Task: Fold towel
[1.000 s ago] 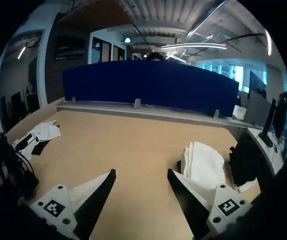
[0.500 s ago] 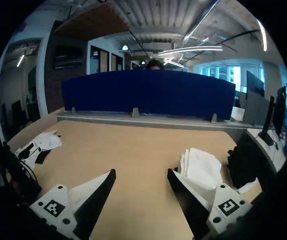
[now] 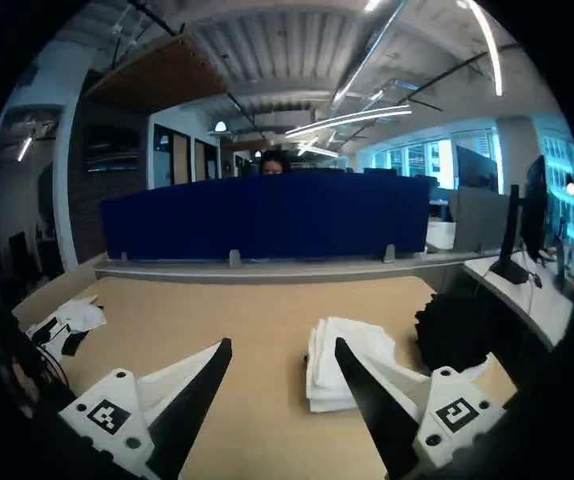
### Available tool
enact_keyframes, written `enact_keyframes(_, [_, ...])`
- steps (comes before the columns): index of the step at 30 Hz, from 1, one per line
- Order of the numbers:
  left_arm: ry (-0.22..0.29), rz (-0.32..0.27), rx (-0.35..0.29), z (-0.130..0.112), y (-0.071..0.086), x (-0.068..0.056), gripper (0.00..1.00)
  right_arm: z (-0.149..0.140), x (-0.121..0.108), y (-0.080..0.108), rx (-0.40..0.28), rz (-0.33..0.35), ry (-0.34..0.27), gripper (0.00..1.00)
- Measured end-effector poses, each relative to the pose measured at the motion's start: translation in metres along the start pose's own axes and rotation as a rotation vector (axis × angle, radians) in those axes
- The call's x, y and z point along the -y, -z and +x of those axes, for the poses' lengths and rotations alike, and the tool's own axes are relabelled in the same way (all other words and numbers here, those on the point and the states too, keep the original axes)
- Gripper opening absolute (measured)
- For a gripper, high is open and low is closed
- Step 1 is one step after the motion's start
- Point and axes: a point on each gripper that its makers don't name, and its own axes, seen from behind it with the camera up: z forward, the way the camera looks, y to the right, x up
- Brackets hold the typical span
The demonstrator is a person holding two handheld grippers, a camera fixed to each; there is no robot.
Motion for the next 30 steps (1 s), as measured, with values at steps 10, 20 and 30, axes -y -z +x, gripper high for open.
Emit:
enact_keyframes(10, [0.000, 0.000, 0.000, 0.000, 0.000, 0.000, 0.98, -0.007, -0.028, -0.003, -0.079, -0.016, -0.049, 1.00])
enact_keyframes(20, [0.000, 0.000, 0.000, 0.000, 0.000, 0.000, 0.98, -0.028, -0.029, -0.029, -0.134, -0.006, -0.078, 1.00])
enact_keyframes(30, [0.000, 0.000, 0.000, 0.000, 0.000, -0.001, 0.98, -0.065, -0.024, -0.061, -0.152, 0.008, -0.095, 1.00])
